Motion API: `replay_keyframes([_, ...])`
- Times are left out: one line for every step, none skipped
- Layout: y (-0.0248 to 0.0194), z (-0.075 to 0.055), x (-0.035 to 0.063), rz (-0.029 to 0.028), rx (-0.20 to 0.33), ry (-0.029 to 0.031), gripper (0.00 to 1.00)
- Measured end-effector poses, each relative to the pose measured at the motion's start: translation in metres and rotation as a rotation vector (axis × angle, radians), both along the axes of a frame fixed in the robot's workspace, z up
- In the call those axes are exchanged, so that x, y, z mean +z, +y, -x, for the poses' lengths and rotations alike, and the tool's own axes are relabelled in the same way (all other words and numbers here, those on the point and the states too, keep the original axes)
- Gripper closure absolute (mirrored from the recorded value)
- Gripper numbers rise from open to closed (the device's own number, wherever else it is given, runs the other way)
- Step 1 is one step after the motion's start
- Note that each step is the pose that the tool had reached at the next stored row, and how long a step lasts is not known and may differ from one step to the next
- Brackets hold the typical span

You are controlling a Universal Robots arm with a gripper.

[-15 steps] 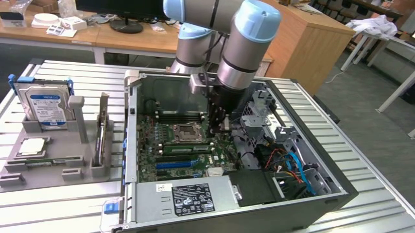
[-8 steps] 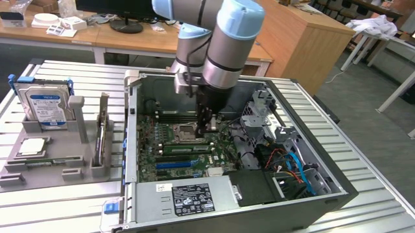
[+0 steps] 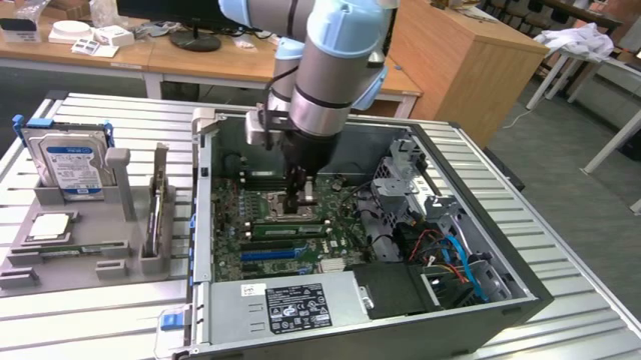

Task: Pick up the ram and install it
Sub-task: 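Press down the ram until it locks into place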

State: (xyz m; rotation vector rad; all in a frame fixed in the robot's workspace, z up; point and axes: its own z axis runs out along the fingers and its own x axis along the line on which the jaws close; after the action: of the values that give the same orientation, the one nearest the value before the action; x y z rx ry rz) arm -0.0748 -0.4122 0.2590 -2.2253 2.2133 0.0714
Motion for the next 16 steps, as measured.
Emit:
replay_keyframes([0.0000,0.0030,0.0000,0.0000,0.000,-0.0003,0.89])
replay_keyframes([0.0000,0.0052,0.0000,0.0000,0.000,-0.0003,0.89])
replay_keyframes([0.0000,0.0072,-0.0001,-0.0001,0.000,-0.0005,0.89])
replay_keyframes([0.0000,0.0091,0.0000,0.0000,0.000,-0.0006,0.89])
replay_keyframes([0.0000,0.0108,0.0000,0.0000,0.000,-0.0006,0.89])
replay_keyframes([0.0000,0.0122,-0.0001,0.0000,0.000,-0.0007,0.89])
replay_keyframes([0.0001,0.0126,-0.0001,-0.0001,0.000,-0.0007,0.89])
replay_keyframes([0.0001,0.0125,-0.0001,-0.0001,0.000,-0.0007,0.89])
replay_keyframes([0.0001,0.0126,-0.0001,0.0000,0.000,-0.0007,0.89])
replay_keyframes([0.0000,0.0126,0.0000,0.0000,0.000,-0.0007,0.89])
replay_keyframes([-0.0003,0.0127,0.0000,0.0000,0.000,-0.0006,0.89])
replay_keyframes([-0.0010,0.0128,0.0000,0.0001,0.000,-0.0006,0.89])
replay_keyframes([-0.0018,0.0127,0.0000,0.0000,0.000,-0.0006,0.89])
replay_keyframes([-0.0021,0.0128,0.0000,0.0000,0.000,-0.0006,0.89])
replay_keyframes([-0.0021,0.0128,-0.0001,0.0000,0.000,-0.0006,0.89])
replay_keyframes([-0.0021,0.0128,-0.0001,0.0000,0.000,-0.0006,0.89])
